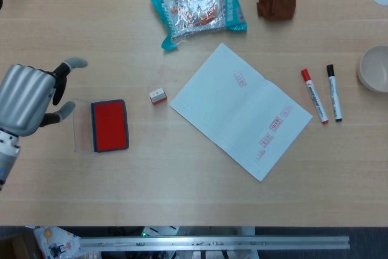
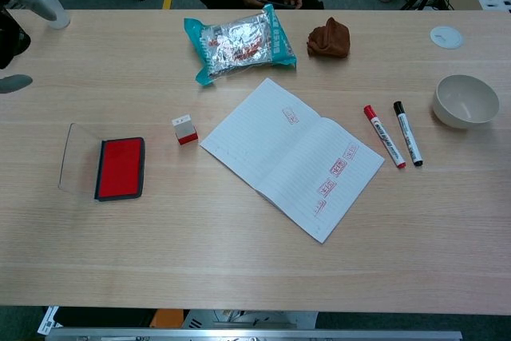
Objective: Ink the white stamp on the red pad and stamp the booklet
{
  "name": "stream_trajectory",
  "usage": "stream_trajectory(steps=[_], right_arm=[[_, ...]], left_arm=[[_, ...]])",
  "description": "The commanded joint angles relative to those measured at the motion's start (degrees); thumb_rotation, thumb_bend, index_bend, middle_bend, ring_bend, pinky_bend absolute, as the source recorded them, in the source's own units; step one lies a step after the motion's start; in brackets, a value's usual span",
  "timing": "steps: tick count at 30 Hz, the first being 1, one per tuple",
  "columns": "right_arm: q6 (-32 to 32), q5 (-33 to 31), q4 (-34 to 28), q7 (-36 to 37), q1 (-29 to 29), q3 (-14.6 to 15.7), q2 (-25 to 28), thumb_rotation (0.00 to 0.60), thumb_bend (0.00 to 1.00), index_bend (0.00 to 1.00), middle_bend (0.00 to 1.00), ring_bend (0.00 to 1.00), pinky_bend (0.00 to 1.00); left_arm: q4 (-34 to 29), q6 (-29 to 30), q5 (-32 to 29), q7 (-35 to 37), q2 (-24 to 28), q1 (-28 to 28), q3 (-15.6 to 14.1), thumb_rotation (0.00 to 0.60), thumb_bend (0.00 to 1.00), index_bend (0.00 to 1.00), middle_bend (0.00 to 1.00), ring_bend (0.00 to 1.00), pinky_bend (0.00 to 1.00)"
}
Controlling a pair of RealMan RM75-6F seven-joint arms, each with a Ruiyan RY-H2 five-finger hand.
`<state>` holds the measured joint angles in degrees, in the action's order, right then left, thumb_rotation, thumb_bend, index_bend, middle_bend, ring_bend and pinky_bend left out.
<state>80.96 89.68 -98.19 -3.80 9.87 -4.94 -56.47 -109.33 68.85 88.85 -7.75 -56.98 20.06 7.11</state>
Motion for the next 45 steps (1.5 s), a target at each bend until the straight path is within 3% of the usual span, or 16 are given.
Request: stream_trajectory(steps=[1, 8, 16, 45], right_arm=[[0.04, -0.18, 0.28, 0.22, 0.02, -0.03, 0.10, 0.600, 0.20, 0.24, 0.36, 0.29, 0.30], [0.19, -0.13, 0.89, 1.07, 0.10, 0.10, 0.27, 0.600, 0.20, 0.24, 0.36, 0.29, 0.30], [0.29, 0.02, 0.87, 1.01, 0.11, 0.37, 0.42, 0.600, 0.20, 0.24, 0.36, 0.29, 0.30], [0.51, -1.34, 2.41, 2.42, -0.50, 0.93, 0.26, 0.600, 0.20, 0.24, 0.36, 0.29, 0.30]], left_arm=[[-1.93, -4.53, -4.00, -3.90, -1.37, 3.66, 1.41, 0.600, 0.19, 0.27, 0.94, 0.99, 1.00], [-3.06, -11.89, -16.56, -14.13, -4.32, 9.24, 2.31, 0.600, 0.19, 0.28, 1.00, 1.00, 1.00], [-2.19, -11.47, -28.20, -26.30, -10.66, 13.59, 1.63, 0.600, 0.19, 0.29, 1.00, 1.00, 1.00], [9.58, -9.02, -54.50, -42.63, -30.87, 30.04, 0.47, 0.600, 0.19, 0.33, 1.00, 1.00, 1.00]])
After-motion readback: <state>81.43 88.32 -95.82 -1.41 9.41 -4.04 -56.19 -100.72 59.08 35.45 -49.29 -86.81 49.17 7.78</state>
